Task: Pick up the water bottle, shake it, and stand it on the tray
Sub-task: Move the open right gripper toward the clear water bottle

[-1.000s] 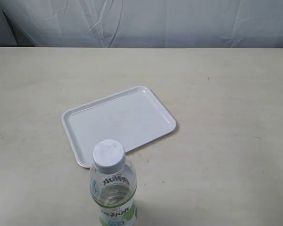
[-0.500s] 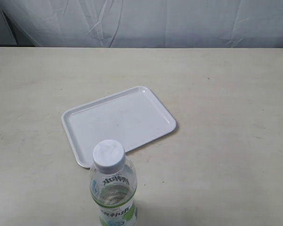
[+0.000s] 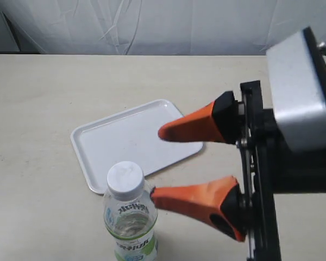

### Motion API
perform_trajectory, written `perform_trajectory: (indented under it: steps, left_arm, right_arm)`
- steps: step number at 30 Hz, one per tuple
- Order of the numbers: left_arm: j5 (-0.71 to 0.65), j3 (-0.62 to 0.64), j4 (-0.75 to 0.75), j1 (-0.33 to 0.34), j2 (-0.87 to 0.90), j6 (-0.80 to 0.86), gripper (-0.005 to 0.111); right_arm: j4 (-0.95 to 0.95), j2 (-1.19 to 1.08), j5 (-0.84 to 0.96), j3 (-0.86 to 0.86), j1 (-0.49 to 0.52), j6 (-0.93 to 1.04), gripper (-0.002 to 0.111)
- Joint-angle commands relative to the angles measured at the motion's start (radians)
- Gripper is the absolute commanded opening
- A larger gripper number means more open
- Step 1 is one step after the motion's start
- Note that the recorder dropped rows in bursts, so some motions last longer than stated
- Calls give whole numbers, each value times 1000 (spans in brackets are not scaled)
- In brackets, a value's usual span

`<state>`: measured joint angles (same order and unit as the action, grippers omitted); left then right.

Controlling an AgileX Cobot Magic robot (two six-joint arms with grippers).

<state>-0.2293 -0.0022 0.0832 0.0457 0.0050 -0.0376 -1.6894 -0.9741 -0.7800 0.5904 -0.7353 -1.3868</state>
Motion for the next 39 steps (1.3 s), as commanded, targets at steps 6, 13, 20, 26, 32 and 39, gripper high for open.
perform_trajectory:
  steps: [6, 13, 20, 26, 32, 39]
  left_arm:
    - [4, 2, 1, 1, -5, -8, 0]
    - [4, 2, 1, 1, -5, -8, 0]
    - [4, 2, 1, 1, -5, -8, 0]
    - [4, 2, 1, 1, -5, -8, 0]
    - [4, 2, 1, 1, -5, -8, 0]
    - [4, 2, 1, 1, -5, -8, 0]
  right_arm:
    - [-55, -8, -6, 1, -23, -113, 68]
    - [-55, -73, 71, -111, -23, -86, 68]
    - [-38, -130, 104, -127, -23, 2, 68]
    - [43, -147, 104, -127, -23, 2, 68]
    - [88, -147, 64, -127, -23, -3, 68]
    - [87, -147, -37, -125, -23, 8, 68]
